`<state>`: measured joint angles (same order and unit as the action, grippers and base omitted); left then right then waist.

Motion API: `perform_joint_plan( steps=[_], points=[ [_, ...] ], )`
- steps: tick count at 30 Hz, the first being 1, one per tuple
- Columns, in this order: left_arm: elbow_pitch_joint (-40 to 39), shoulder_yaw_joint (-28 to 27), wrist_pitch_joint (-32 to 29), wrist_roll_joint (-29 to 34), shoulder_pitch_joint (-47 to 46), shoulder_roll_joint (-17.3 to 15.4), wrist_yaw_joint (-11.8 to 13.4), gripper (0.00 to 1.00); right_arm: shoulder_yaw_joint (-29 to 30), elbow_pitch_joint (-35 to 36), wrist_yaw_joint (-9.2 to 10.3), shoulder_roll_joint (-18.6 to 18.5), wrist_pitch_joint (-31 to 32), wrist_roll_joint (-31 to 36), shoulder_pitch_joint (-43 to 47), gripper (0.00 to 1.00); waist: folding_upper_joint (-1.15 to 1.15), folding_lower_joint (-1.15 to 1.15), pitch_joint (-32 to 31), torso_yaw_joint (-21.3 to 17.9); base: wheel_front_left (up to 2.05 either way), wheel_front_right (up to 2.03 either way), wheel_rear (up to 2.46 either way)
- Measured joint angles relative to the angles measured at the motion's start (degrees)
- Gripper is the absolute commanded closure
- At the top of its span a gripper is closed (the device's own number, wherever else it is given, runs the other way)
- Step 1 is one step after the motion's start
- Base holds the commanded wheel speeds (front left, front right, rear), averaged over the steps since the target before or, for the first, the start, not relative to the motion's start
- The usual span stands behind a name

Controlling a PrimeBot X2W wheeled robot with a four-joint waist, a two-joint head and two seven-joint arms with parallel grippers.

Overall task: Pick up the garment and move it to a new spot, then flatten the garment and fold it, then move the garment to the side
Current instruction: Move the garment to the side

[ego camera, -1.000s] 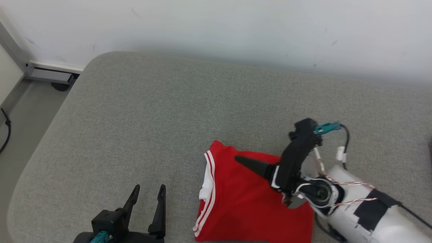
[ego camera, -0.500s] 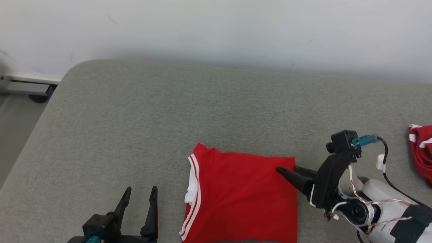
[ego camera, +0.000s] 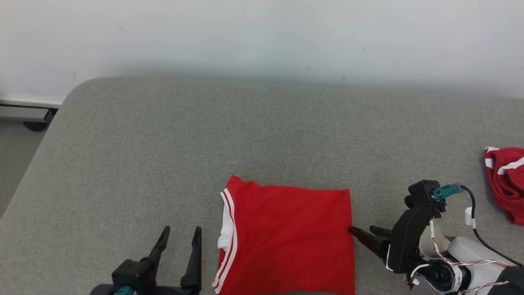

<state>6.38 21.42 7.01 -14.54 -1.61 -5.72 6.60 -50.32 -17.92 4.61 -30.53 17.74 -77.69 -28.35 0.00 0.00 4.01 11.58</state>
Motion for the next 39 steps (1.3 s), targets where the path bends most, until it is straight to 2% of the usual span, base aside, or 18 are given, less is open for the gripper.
perform_joint_plan(
  steps=[12, 20, 21, 22, 23, 30, 39],
  points=[
    [0.1, 0.4, -0.4, 0.3, -0.4, 0.1, 0.0, 0.0, 0.4, -3.8, 1.4, 2.1, 2.5, -2.5, 0.8, 0.0, 0.0, 0.0, 0.4, 1.9, 0.0, 0.0, 0.0],
    [0.3, 0.7, -0.5, 0.3, -1.1, 0.2, 0.0, 0.0, 0.5, -6.7, 1.52, 4.4, 3.9, -3.9, 0.7, 0.0, 0.0, 0.0, 0.5, 2.9, 0.0, 0.0, 0.0],
    [0.4, 0.7, -0.5, 0.3, -1.1, 0.2, 0.0, 0.0, 0.6, -7.0, 1.52, 4.7, 4.0, -4.3, 0.7, 0.21, 0.0, 0.0, 0.6, 3.0, 0.0, 0.0, 0.0],
    [0.4, 0.7, -0.5, 0.3, -1.1, 0.2, 0.0, 0.0, 0.9, -7.4, 1.52, 5.1, 4.0, -4.6, 0.7, 0.73, 0.0, 0.0, 0.6, 3.1, 0.0, 0.0, 0.0],
    [0.4, 0.7, -0.5, 0.3, -1.1, 0.2, 0.0, 0.0, 1.4, -7.6, 1.53, 5.5, 3.9, -5.0, 0.7, 1.0, 0.0, 0.0, 0.7, 3.2, 0.0, 0.0, 0.0],
    [0.5, -0.3, -0.4, 0.2, -1.0, 0.1, 0.0, 0.0, 2.0, -8.8, 1.51, 6.6, 4.5, -5.5, -0.5, 1.0, 0.0, 0.01, 1.0, 3.0, 0.0, 0.0, 0.0],
    [0.6, -0.5, -0.4, 0.2, -1.0, 0.2, 0.0, 0.0, 3.4, -9.9, 0.21, 4.2, 4.9, -5.4, -5.0, 1.0, 0.0, 0.01, 0.9, 1.2, 0.0, 0.0, 0.0]
  ],
)
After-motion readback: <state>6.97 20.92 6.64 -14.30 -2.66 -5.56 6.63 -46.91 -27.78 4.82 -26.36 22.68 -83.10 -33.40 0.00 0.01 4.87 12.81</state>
